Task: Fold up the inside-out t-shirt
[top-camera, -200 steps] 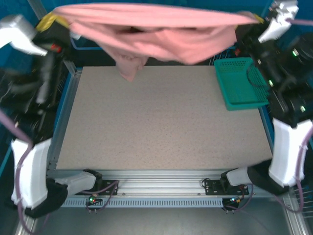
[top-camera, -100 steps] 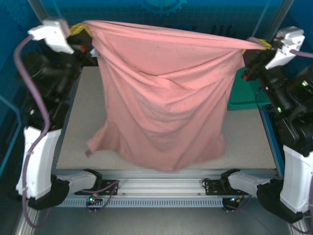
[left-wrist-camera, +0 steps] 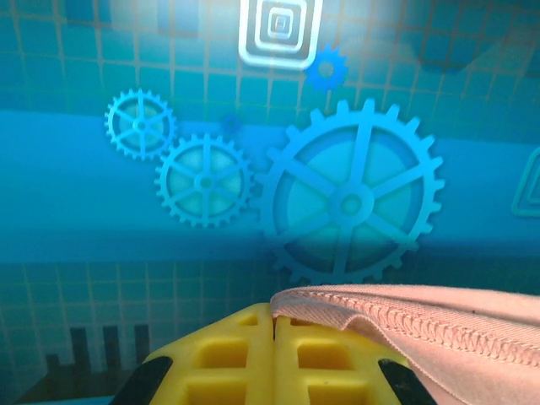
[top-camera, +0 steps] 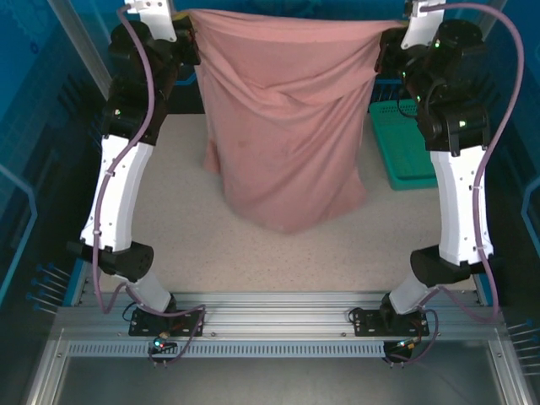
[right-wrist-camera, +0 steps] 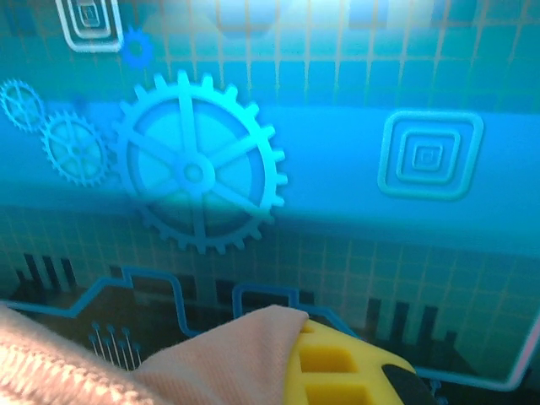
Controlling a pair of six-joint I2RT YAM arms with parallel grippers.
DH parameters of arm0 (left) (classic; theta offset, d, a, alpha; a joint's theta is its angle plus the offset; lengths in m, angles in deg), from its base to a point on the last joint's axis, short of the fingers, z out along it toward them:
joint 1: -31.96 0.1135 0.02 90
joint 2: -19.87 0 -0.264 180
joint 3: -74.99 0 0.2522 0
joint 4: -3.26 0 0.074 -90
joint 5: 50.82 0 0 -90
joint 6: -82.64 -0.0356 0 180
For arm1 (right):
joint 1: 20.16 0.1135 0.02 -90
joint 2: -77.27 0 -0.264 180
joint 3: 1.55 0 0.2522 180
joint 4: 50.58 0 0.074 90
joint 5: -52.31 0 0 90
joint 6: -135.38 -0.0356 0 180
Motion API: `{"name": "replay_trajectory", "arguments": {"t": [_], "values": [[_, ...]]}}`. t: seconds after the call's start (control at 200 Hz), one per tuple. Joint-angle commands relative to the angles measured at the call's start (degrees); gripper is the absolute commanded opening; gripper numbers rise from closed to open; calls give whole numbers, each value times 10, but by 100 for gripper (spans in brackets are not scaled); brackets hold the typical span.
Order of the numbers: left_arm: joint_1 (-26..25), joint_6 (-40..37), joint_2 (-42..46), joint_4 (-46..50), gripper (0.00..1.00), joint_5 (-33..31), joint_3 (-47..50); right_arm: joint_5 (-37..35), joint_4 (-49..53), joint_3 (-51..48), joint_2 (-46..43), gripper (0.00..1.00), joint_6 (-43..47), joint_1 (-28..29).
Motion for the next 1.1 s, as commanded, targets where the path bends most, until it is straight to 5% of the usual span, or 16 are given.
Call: {"name": "replay_trajectory", "arguments": {"t": [0.0,0.185,0.52,0.67,0.855,0.925,1.095], "values": [[8,19,30,2,0,19,-65,33,9,101,1,0,-23,-8],[8,28,141,-17,0,34,81,40,29,21,-48,0,-33,-9],[-39,192,419,-135,0,140,795,55,10,-608,-224,0,-99,-46],[-100,222,410,-144,0,148,936,44,-9,-727,-194,0,-94,-84],[-155,225,270,-162,0,116,975,48,-20,-743,-108,0,-91,-91],[-181,212,237,-166,13,92,972,53,-22,-743,-86,1,-89,-91],[-264,144,243,-197,61,18,961,58,-26,-751,-61,2,-88,-84]]}}
